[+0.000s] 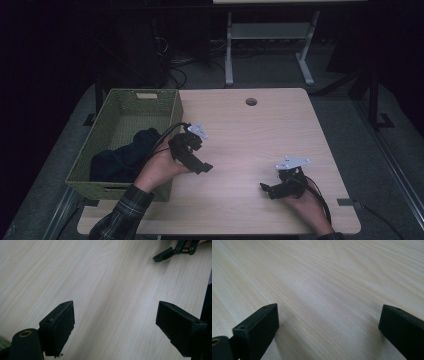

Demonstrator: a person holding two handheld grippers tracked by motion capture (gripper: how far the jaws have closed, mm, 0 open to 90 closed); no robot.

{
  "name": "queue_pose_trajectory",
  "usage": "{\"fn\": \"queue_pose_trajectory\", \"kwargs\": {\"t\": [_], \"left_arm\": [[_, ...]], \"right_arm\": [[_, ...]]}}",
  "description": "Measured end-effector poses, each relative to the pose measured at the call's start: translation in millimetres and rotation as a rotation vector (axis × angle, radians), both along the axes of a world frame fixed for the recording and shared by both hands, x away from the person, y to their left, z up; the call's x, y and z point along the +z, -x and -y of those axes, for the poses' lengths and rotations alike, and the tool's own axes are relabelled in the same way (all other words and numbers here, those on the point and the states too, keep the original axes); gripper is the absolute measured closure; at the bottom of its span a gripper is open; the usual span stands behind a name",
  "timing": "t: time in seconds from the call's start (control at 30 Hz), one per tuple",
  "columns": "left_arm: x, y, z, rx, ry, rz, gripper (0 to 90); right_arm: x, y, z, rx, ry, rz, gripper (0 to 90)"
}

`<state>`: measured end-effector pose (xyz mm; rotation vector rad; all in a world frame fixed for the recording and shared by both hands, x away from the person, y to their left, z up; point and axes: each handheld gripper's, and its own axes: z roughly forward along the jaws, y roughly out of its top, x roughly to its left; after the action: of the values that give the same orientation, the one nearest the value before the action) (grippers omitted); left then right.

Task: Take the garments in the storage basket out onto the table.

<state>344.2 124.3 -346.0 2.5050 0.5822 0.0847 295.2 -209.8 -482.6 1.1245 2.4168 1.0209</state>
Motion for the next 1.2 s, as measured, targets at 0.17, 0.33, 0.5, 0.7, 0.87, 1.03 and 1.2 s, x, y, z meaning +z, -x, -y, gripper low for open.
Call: {"fn": "queue_pose_trajectory", "kwargs": {"t": [0.17, 0.33, 0.5, 0.7, 0.87, 1.03, 1.2], "left_arm": [[5.1, -1.9, -7.4, 0.016, -0.008, 0.005, 15.1], [9.8, -3.7, -14.7, 0.028, -0.018, 0.003, 15.1], [14.2, -4.6, -20.4, 0.038, -0.018, 0.008, 15.1], [19.8, -5.1, -25.7, 0.049, -0.023, 0.016, 15.1], [24.7, -5.4, -31.3, 0.065, -0.02, 0.019, 15.1], [30.0, -6.1, -39.3, 0.075, -0.021, 0.026, 15.1], [35.6, -7.6, -47.2, 0.086, -0.022, 0.028, 15.1]], "right_arm": [[0.0, 0.0, 0.0, 0.0, 0.0, 0.0, 2.4], [0.0, 0.0, 0.0, 0.0, 0.0, 0.0, 2.4], [0.0, 0.0, 0.0, 0.0, 0.0, 0.001, 2.4], [0.0, 0.0, 0.0, 0.0, 0.0, 0.0, 2.4], [-0.1, 0.0, 0.0, 0.0, 0.0, 0.001, 2.4], [0.0, 0.0, 0.0, 0.0, 0.0, 0.0, 2.4], [0.0, 0.0, 0.0, 0.0, -0.001, 0.0, 2.4]]}}
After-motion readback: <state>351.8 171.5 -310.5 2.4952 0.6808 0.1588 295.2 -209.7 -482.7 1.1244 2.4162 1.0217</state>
